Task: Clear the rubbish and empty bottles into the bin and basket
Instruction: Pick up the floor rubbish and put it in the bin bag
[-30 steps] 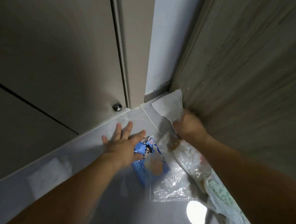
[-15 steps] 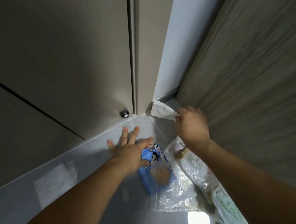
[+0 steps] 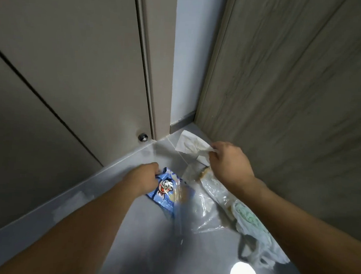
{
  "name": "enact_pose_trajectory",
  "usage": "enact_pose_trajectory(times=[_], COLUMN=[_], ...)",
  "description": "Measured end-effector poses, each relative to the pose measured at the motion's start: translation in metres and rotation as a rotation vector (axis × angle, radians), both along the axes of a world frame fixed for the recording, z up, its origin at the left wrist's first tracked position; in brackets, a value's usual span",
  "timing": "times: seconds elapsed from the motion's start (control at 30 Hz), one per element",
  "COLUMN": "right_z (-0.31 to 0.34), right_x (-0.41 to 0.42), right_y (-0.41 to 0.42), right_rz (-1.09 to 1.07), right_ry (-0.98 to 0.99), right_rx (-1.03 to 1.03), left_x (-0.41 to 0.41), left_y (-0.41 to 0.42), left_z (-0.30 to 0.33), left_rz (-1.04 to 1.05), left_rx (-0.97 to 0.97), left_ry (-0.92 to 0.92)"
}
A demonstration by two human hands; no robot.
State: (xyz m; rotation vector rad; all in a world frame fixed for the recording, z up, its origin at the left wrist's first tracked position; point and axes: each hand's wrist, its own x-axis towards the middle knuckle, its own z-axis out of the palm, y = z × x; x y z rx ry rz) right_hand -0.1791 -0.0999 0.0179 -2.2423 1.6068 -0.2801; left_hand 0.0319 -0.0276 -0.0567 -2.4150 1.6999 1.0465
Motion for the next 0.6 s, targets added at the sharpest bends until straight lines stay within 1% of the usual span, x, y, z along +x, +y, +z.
enact_pose_trajectory(times=[0.1, 0.3, 0.4, 0.53, 0.6], right_z=[0.012, 0.045, 0.07, 0.107, 0.13], right_x=[-0.013, -0.042, -0.059, -0.093, -0.118], right_y=[0.015, 0.041, 0.052, 0.066, 0.072], right_rz=[-0.046, -0.073, -0.081, -0.095, -0.082], right_ry=[-0.018, -0.061, -0.092, -0.151, -0.117], right_rx=[0.02, 0.023, 0.022, 0.027, 0.048], left_x=[0.008, -0.001, -0.024, -0.062, -0.081], left_y=[0.005, 0.016, 0.02, 0.014, 0.006], left_z=[0.019, 0.083, 0.118, 0.173, 0.194], left_rz=[0.019, 0.042, 0.021, 0.002, -0.029], left_rx=[-0.053, -0.22, -0.336, -0.551, -0.608], left_ry=[0.013, 0.004, 0.035, 0.04, 0.116])
